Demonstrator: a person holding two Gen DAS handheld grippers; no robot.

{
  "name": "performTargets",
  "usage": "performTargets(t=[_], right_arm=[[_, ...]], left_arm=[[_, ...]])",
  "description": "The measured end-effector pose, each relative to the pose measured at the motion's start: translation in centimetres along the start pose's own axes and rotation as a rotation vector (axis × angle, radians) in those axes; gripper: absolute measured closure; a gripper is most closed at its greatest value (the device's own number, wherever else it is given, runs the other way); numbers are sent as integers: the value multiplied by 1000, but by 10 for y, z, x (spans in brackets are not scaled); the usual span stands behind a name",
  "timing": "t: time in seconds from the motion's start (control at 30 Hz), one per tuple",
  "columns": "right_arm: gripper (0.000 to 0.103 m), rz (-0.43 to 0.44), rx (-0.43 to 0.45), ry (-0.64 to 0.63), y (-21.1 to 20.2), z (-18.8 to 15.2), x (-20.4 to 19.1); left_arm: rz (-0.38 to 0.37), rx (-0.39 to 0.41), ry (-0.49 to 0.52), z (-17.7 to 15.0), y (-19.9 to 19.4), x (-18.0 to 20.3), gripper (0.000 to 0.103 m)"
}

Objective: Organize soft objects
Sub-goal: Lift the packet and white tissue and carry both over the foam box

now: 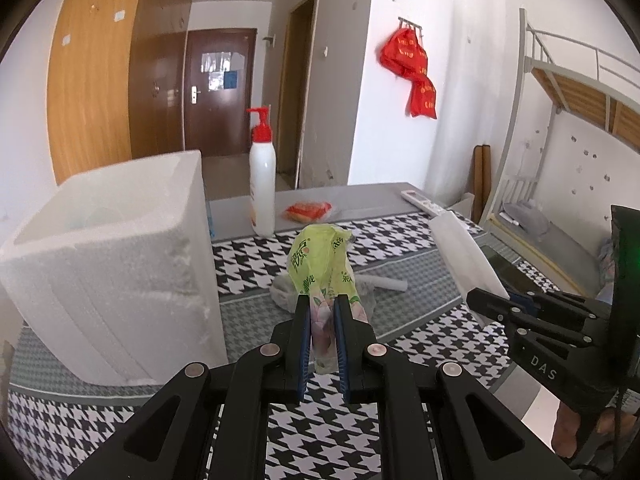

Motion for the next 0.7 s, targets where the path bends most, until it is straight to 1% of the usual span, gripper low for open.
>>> performTargets(t=[0.37,0.5,0.7], right_arm=[[87,13,51,-29,-6,17,-5],[87,17,67,-28,-8,22,-7],[87,27,93,-39,-13,29,-13]], left_arm=[[11,47,2,17,-8,-4,91],[28,58,-2,22,-7,-7,91],[26,87,1,27,-15,-7,91]])
Point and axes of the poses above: each gripper's, at about its wrist camera, not at the fingertips, and y roughly the way its jaws point, x to its right, z to its top, the point moved 2 cm from there along y, roughly the way its jaws point, and after that the axes turned 9 degrees about -y, right-handed, at the moved point
